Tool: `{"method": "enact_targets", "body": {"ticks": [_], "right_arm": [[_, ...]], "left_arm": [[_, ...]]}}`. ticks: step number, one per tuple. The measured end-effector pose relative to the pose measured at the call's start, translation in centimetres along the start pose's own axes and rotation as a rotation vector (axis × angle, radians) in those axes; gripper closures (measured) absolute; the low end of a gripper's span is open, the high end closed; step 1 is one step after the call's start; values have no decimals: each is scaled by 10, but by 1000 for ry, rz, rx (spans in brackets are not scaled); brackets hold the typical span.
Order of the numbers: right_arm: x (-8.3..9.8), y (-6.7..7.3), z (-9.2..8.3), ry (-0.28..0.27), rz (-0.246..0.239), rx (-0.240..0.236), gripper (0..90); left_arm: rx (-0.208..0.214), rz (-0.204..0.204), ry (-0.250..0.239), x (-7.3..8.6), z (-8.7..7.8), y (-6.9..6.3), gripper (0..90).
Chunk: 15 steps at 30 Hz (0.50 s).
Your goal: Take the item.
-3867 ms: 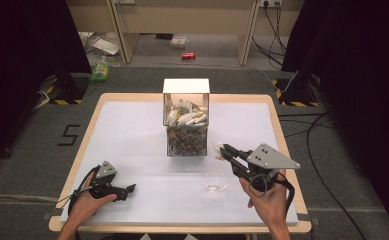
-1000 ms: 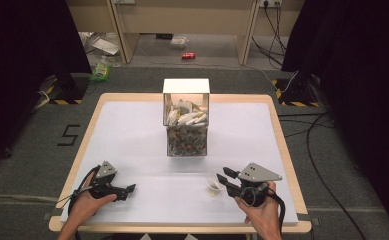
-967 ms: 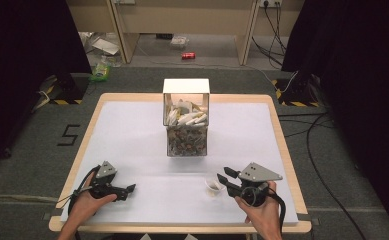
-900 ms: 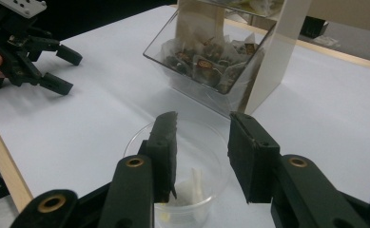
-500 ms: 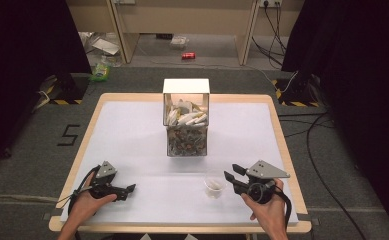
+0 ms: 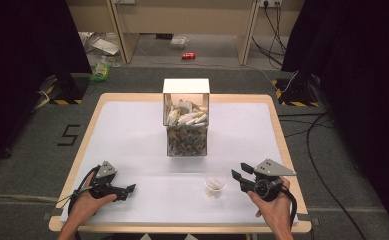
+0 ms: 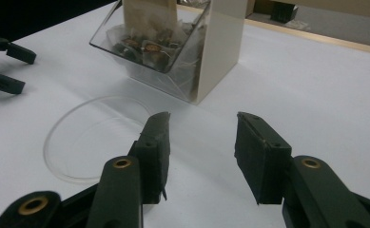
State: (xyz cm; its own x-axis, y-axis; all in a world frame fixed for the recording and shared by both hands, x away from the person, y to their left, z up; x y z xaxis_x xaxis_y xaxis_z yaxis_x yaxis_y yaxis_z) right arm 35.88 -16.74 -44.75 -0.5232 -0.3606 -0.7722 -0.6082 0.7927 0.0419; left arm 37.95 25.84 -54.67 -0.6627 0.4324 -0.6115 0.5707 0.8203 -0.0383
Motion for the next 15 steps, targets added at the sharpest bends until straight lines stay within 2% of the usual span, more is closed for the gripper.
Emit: {"method": "enact_targets", "body": {"ticks": [6,15], "right_arm": [[8,-13,4,21,31,26,495],[22,-30,11,60,78,42,436]], "left_arm": [[1,-2,-3,0,0,0,31],[1,-3,-3,0,0,0,31]]}}
Point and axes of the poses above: each handheld gripper's, and its own axes: z roughly forward along the jaws, x roughly out of its underside, y roughly to its left, the point moved 6 cm from there along z, roughly forward along the jaws, and after that the axes turned 10 degrees about y, right-handed, at the moved point
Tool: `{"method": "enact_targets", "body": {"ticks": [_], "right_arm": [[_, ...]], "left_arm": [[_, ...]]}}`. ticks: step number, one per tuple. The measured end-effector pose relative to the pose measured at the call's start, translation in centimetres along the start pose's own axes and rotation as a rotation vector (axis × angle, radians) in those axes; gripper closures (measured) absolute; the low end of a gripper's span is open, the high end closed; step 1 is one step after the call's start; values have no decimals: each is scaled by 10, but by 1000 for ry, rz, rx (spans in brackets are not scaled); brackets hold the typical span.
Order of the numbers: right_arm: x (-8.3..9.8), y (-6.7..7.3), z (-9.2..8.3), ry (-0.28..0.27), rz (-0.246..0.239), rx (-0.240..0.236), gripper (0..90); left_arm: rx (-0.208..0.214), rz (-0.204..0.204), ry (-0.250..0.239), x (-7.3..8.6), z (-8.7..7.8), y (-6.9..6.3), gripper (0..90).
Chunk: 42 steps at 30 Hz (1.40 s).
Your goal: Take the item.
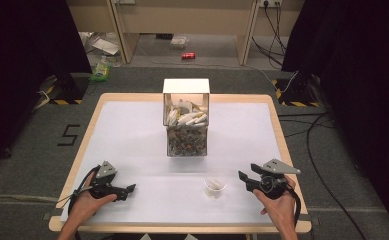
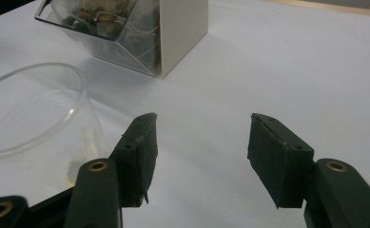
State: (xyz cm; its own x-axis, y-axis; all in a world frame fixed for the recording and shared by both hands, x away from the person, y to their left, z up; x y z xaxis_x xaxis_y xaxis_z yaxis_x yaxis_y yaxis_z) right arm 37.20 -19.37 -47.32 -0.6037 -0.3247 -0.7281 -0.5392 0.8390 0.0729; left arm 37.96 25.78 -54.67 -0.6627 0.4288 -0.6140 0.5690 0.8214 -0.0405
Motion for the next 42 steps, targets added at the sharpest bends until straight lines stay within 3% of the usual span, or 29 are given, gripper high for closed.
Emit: {"method": "enact_targets", "body": {"ticks": [9,27,42], "right_arm": [[12,-14,8,35,23,15,424],[22,-24,16,63,36,15,407],[34,-31,23,103,62,34,319]], "left_arm": [[1,0,0,0,0,0,31],[1,0,0,0,0,0,31],[0,0,-1,0,0,0,31]]}}
Point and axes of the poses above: each handheld gripper's, and its own axes: z roughly forward along the jaws, x roughly out of its underside, y roughly to its left, the point moved 6 cm from there along z, roughly forward along the jaws, and after that the axes turned 10 degrees about y, right-handed, at the moved point
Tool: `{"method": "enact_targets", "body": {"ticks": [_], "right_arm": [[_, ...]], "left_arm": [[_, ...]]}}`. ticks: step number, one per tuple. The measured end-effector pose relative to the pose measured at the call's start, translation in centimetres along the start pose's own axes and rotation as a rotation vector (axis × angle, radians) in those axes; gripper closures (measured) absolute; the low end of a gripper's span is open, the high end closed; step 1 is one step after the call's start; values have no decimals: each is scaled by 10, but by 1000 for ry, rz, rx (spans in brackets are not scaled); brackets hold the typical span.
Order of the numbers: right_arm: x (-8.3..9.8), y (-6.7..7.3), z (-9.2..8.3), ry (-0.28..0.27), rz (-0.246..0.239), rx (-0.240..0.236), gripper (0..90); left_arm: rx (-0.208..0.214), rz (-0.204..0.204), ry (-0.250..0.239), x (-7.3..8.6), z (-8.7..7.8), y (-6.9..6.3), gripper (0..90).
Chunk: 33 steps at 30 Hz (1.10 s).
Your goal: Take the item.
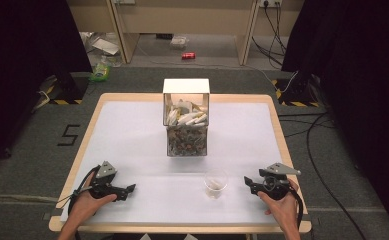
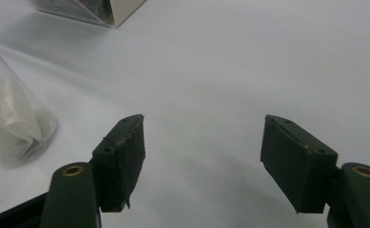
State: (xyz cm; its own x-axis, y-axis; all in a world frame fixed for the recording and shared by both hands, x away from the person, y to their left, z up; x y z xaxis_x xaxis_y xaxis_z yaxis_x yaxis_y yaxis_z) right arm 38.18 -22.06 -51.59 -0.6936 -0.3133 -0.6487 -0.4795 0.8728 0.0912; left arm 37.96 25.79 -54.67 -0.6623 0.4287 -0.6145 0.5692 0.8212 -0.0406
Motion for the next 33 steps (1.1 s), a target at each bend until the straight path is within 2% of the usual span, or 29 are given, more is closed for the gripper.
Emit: {"method": "enact_targets", "body": {"ticks": [8,14,16,22,33], "right_arm": [[4,0,6,26,-13,7,267],[11,0,14,80,-19,11,207],[11,1,15,79,-30,11,187],[13,8,21,99,-103,30,61],[13,9,22,101,-106,38,53]], "left_arm": [[0,0,0,0,0,0,31],[-2,1,2,0,0,0,31],[-2,1,3,0,0,0,31],[-3,1,1,0,0,0,31],[-3,1,1,0,0,0,31]]}}
Point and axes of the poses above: each handheld gripper's, and its own axes: z roughly forward along the jaws, x roughly out of its underside, y roughly to its left, the point moved 6 cm from there along z, roughly forward along the jaws, and after that the axes turned 10 degrees about y, right-handed, at the moved point
